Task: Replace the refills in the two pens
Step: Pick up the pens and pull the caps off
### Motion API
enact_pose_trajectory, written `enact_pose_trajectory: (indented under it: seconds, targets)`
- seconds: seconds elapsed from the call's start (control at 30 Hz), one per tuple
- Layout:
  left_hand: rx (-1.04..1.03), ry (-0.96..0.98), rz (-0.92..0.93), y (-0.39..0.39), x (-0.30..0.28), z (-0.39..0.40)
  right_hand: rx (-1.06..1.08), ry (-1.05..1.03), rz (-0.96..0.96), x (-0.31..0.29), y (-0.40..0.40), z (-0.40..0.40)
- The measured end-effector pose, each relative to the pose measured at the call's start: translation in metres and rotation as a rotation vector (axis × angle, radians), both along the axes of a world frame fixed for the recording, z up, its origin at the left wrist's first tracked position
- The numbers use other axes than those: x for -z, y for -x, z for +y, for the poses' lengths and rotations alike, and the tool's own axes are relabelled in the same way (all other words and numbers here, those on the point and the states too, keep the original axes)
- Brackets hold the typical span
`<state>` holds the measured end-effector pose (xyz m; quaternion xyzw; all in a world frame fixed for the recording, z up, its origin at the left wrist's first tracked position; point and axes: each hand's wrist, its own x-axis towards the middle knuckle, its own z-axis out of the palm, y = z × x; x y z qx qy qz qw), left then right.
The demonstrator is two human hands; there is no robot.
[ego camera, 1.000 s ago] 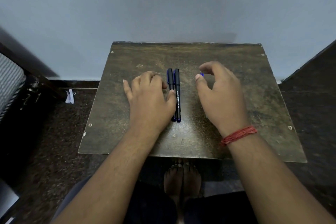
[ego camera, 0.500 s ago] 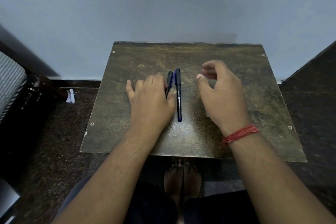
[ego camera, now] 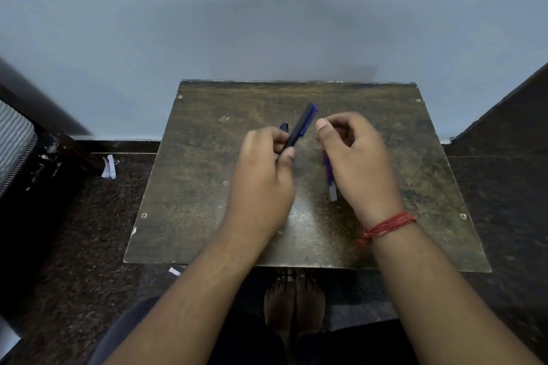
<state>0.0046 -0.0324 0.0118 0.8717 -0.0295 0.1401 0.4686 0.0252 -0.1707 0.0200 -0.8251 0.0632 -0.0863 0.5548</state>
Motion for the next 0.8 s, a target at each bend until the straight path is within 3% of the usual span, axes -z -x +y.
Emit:
enact_pose_trajectory:
  seconds: [0.1,0.3,0.67,0.8]
  targets:
    - [0.073,0.027,0.045,0.006,0.002,-0.010,-0.063,-0.234,0.084,-0.001,0.000,0.000]
    - [0.131,0.187,0.140,0.008,0.001,-0.009,-0.103,-0.462,0.122,0.000,0.000,0.005]
    - [0.162,0.335,0.256,0.008,-0.008,-0.019,-0.054,-0.652,0.108,-0.002,0.005,0.010]
    - [0.254,0.264,0.297,0.022,-0.003,-0.019,0.316,-0.939,0.000,-0.012,-0.021,-0.024]
